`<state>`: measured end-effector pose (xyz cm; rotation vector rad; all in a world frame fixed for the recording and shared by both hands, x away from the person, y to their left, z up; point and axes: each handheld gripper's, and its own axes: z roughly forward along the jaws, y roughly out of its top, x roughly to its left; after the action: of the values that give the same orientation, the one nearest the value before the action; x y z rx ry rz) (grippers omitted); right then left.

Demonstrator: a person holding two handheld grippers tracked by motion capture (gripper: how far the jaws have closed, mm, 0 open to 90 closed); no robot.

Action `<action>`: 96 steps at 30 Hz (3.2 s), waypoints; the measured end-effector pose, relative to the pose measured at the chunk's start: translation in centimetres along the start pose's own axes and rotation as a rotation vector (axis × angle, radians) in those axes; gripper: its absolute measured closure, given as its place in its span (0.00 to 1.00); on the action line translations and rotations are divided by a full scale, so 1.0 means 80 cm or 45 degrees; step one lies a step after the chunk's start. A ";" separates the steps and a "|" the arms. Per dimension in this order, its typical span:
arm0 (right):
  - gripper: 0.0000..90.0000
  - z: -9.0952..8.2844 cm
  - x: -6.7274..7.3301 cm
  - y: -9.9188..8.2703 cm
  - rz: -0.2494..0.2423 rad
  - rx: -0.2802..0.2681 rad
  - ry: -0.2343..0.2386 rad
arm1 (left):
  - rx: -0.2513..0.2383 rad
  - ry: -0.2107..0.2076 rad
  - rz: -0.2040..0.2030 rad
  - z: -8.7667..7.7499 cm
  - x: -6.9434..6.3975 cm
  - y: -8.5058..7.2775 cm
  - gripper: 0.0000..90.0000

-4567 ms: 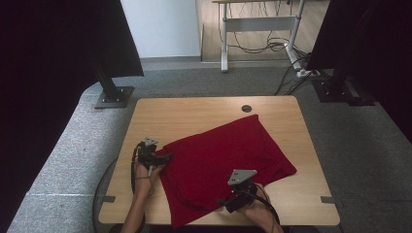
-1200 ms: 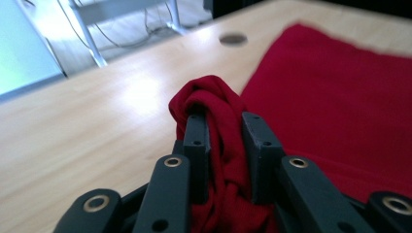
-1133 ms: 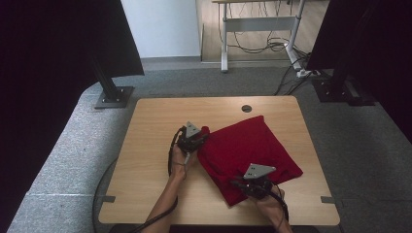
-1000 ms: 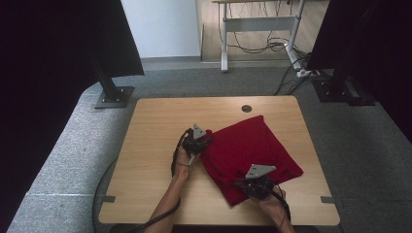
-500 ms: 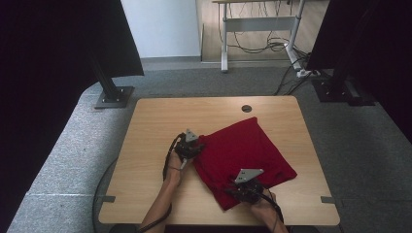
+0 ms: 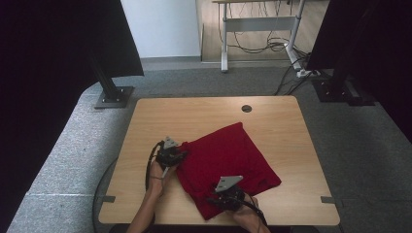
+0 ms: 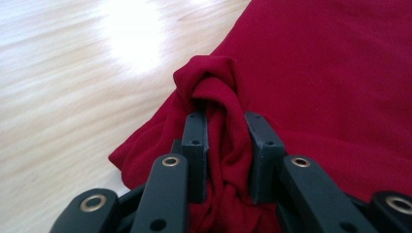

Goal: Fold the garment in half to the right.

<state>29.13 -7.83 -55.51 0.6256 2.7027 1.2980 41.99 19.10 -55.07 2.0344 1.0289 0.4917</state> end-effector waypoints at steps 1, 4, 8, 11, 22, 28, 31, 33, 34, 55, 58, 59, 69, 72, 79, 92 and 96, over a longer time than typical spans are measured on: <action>0.83 0.003 0.003 0.002 -0.004 0.001 0.008 | 0.002 0.001 -0.007 -0.004 0.002 -0.003 0.81; 0.83 0.010 0.011 0.006 -0.010 -0.001 0.034 | 0.003 0.000 -0.035 -0.015 0.008 -0.012 0.81; 0.83 0.020 0.021 0.012 -0.007 0.000 0.065 | 0.013 0.007 -0.052 -0.029 0.016 -0.022 0.81; 0.83 0.026 0.027 0.016 -0.014 -0.002 0.087 | 0.012 0.007 -0.071 -0.038 0.021 -0.029 0.81; 0.87 0.024 0.039 0.026 -0.020 -0.016 0.080 | -0.053 0.011 -0.106 -0.053 0.029 -0.029 0.82; 0.88 -0.015 0.056 0.057 -0.067 -0.183 0.048 | -0.245 0.059 -0.052 -0.102 0.024 0.011 0.83; 0.88 -0.038 0.062 0.074 -0.104 -0.243 0.023 | -0.347 0.053 -0.028 -0.129 0.020 0.043 0.83; 0.88 -0.055 0.063 0.081 -0.125 -0.275 -0.005 | -0.402 0.042 -0.004 -0.139 0.014 0.064 0.83; 0.88 -0.064 0.063 0.083 -0.130 -0.291 -0.020 | -0.425 0.036 0.006 -0.141 0.011 0.074 0.83; 0.86 -0.088 -0.032 -0.024 0.067 -0.107 -0.236 | -0.206 -0.024 0.179 0.058 -0.045 0.065 0.80; 0.86 -0.074 -0.037 -0.034 0.083 -0.044 -0.222 | -0.158 -0.019 0.180 0.067 -0.043 0.055 0.79; 0.86 -0.069 -0.037 -0.035 0.076 -0.020 -0.224 | -0.157 -0.025 0.169 0.067 -0.042 0.053 0.79; 0.86 -0.043 -0.021 -0.027 0.060 0.015 -0.149 | -0.138 -0.047 0.112 0.043 -0.028 0.024 0.79; 0.85 -0.037 -0.016 -0.024 0.045 0.024 -0.135 | -0.136 -0.045 0.095 0.035 -0.024 0.017 0.79; 0.84 -0.014 0.004 -0.010 0.012 0.029 -0.070 | -0.127 -0.030 0.055 0.002 -0.007 -0.009 0.79; 0.84 0.016 0.033 0.007 -0.043 0.015 0.011 | -0.115 0.024 -0.040 -0.040 0.013 -0.041 0.79; 0.87 0.012 0.039 0.011 -0.075 -0.005 0.028 | -0.158 0.034 -0.059 -0.051 0.017 -0.037 0.81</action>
<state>26.82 -5.39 -55.12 0.5305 2.7135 1.3029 38.79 23.21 -54.89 1.8950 1.0332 0.5460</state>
